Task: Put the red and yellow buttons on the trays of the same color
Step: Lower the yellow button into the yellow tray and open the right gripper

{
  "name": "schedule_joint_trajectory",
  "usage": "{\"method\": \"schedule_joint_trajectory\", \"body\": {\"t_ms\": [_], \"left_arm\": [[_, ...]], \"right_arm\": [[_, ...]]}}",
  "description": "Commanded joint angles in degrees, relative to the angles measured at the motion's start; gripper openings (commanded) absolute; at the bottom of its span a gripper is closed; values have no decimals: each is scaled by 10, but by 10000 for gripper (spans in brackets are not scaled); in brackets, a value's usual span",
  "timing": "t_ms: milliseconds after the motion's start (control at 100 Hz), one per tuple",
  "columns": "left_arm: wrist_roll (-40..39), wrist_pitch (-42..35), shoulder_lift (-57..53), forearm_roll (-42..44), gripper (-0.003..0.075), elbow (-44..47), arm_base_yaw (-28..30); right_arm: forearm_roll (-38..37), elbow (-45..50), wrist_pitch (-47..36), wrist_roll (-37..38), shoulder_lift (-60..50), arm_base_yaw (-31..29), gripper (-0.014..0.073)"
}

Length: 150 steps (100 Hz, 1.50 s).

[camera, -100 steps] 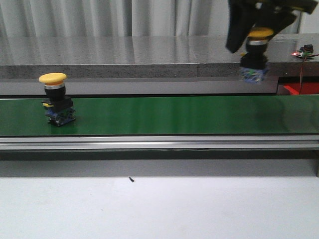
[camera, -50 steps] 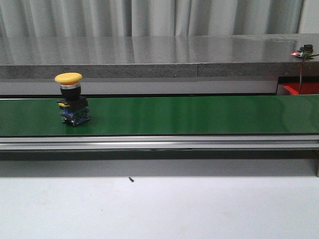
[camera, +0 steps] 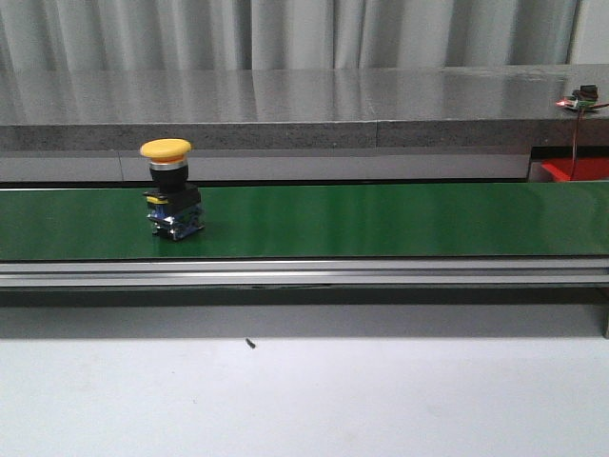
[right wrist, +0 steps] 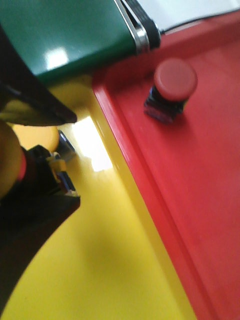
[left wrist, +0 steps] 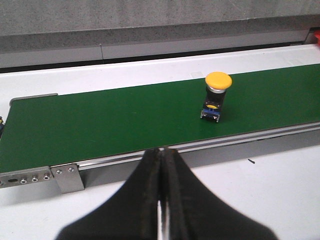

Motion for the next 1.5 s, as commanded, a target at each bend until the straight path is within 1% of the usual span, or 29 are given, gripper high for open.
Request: {"method": "schedule_joint_trajectory", "body": {"t_ms": [0, 70, 180, 470, 660, 730, 800, 810, 820, 890, 960, 1020, 1070, 1300, 1400, 1490], "left_arm": [[3, -40, 5, -13, -20, -14, -5], [3, -40, 5, -13, -20, -14, -5], [3, -40, 5, -13, -20, -14, -5], [3, -40, 5, -13, -20, -14, -5], [3, -40, 5, -13, -20, -14, -5], [3, -40, 5, -13, -20, -14, -5], [3, -40, 5, -13, -20, -14, -5], [3, -40, 5, -13, -20, -14, -5], [3, -40, 5, -13, -20, -14, -5], [3, -40, 5, -13, -20, -14, -5], [3, -40, 5, -13, -20, -14, -5], [3, -40, 5, -13, -20, -14, -5], [3, -40, 5, -13, -20, -14, -5], [3, -40, 5, -13, -20, -14, -5], [3, -40, 5, -13, -20, -14, -5], [3, -40, 5, -13, -20, -14, -5]], "right_arm": [[13, 8, -60, 5, -27, -29, 73], [14, 27, -84, 12, -22, -44, 73], [16, 42, -97, 22, 0, -59, 73], [44, 43, -121, 22, 87, -58, 73], [44, 43, -135, 22, 108, -58, 81], [43, 43, -135, 21, 116, -58, 115], [43, 43, -134, 21, 124, -58, 178], [43, 43, -134, 21, 125, -58, 202], [43, 43, -134, 21, 125, -58, 202], [43, 43, -135, 20, 125, -57, 309], [43, 42, -136, 17, 123, -57, 438], [41, 42, -136, 16, 120, -57, 512], [40, 42, -137, 16, 115, -57, 553], [19, 42, -141, 16, 68, -53, 551], [18, 42, -140, 16, 41, -40, 531], [16, 42, -139, 16, 14, -14, 497]]}}
